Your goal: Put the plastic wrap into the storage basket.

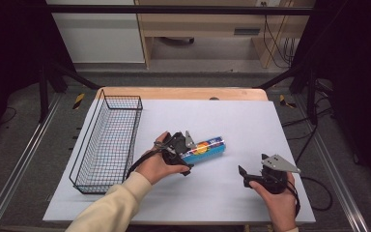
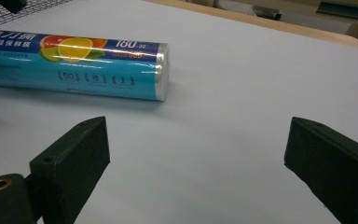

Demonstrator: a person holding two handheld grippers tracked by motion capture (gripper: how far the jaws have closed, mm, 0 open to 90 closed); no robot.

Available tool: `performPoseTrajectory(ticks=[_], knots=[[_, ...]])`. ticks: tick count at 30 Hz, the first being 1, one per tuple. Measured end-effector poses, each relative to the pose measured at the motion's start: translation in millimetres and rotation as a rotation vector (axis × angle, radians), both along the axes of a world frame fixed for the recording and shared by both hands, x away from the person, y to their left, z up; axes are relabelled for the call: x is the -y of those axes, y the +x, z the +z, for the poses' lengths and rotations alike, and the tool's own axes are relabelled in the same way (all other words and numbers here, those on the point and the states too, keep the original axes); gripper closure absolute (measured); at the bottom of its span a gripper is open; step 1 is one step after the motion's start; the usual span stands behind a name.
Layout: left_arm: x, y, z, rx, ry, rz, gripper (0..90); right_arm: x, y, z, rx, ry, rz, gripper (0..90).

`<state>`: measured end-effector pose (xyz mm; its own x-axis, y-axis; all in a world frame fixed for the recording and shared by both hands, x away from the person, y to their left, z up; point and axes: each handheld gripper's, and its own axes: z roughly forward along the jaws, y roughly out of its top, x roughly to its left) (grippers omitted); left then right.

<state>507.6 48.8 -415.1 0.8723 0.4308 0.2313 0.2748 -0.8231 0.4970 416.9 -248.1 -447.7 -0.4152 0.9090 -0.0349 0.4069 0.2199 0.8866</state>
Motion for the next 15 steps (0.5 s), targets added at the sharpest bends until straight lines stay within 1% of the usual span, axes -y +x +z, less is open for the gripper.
performPoseTrajectory(ticks=[1,2,3,6,9,10,11,12,13,14,15], knots=[[0.6,4.7,-4.2,-0.006,0.003,-0.004,8.4,0.1,0.1,-0.2,-0.002,0.004,0.003,7.1],[0.6,4.7,-4.2,-0.006,0.003,-0.004,8.4,0.1,0.1,-0.2,-0.002,0.004,0.003,7.1],[0.2,9.9,-7.9,-0.022,0.0,-0.016,8.6,-0.3,0.3,-0.3,-0.002,0.008,0.009,7.2],[-0.8,12.8,-10.1,-0.024,0.004,-0.004,9.6,-0.8,0.7,-0.4,-0.003,0.007,0.014,7.5],[-1.2,16.8,-13.3,-0.044,0.0,-0.007,11.6,-1.9,1.0,-0.9,-0.011,0.008,0.023,8.0],[-0.6,18.0,-15.6,-0.055,-0.004,-0.018,11.7,-2.0,1.1,-1.0,-0.01,0.008,0.023,8.2],[0.2,19.7,-18.8,-0.068,0.006,-0.026,12.1,-1.9,1.1,-1.1,-0.009,0.006,0.025,8.5],[0.2,19.7,-18.8,-0.068,0.006,-0.026,12.4,-1.9,1.1,-1.1,-0.009,0.006,0.025,8.5],[-0.2,20.6,-19.6,-0.063,0.018,-0.017,12.4,-1.9,1.2,-1.2,-0.009,0.005,0.027,8.8],[-0.1,21.6,-21.5,-0.066,0.023,-0.016,12.8,-2.0,1.2,-1.3,-0.009,0.005,0.028,8.9],[-0.1,22.8,-22.7,-0.056,0.025,-0.004,14.7,-2.2,1.2,-1.4,-0.01,0.006,0.03,9.0]])
